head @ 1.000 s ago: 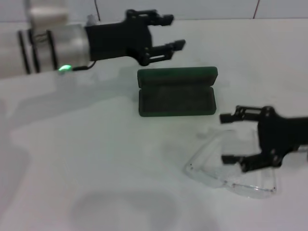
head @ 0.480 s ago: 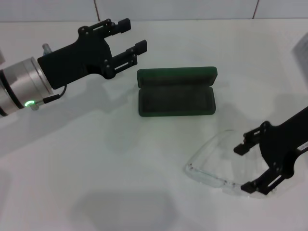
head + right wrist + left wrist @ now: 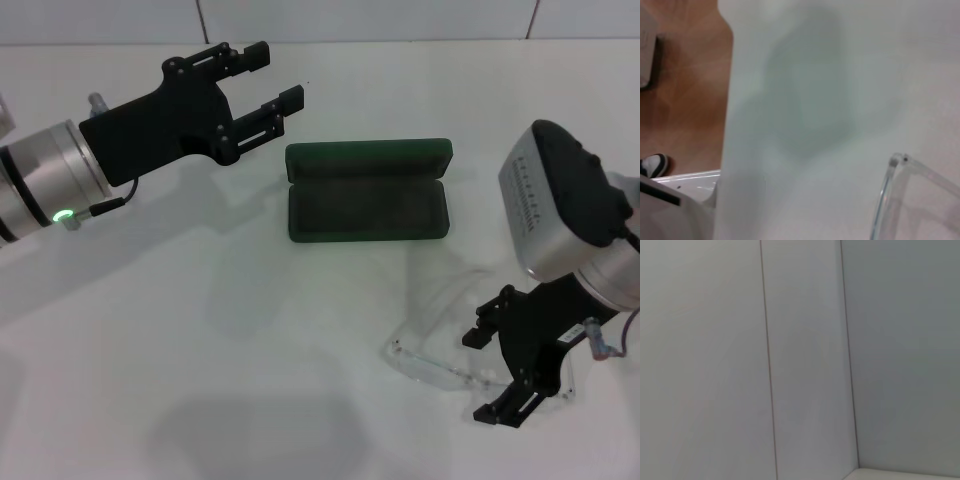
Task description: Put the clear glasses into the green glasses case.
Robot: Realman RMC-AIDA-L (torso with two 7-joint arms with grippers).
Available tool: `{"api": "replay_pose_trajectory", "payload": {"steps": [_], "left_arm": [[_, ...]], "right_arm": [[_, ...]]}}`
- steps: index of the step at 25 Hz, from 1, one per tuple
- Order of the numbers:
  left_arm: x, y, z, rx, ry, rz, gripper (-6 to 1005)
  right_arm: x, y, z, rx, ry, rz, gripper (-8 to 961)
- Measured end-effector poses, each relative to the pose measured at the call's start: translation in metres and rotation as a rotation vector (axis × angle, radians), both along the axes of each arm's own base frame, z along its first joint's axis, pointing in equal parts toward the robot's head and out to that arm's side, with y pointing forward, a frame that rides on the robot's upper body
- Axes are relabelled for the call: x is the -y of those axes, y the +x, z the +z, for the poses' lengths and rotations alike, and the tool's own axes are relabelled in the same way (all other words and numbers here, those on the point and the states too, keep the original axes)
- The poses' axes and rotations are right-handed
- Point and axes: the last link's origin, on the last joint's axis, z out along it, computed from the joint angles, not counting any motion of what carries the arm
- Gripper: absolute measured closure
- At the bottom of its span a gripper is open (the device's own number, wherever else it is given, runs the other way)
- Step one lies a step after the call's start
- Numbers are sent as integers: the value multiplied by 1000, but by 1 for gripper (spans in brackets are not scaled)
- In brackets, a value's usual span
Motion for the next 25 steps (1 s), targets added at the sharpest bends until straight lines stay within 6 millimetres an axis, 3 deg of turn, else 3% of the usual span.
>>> {"api": "replay_pose_trajectory", "payload": {"steps": [4,14,20,22,25], "left_arm": [[-1,0,-1,-3,2,5,384],[-2,0,0,-6,2,3,386],[-1,0,0,-6,2,4,387],[-1,-1,0,-7,3,4,387],[0,-3,1,-5,4,9,388]], "right_arm": [[2,-2,-7,-2,-4,14,85],[8,-4,-18,18,-32,44,222],[6,-4,-17,16,-22,41,449],[6,-4,-17,22,-19,39,687],[4,-4,-12,27,-10,30,747]]}}
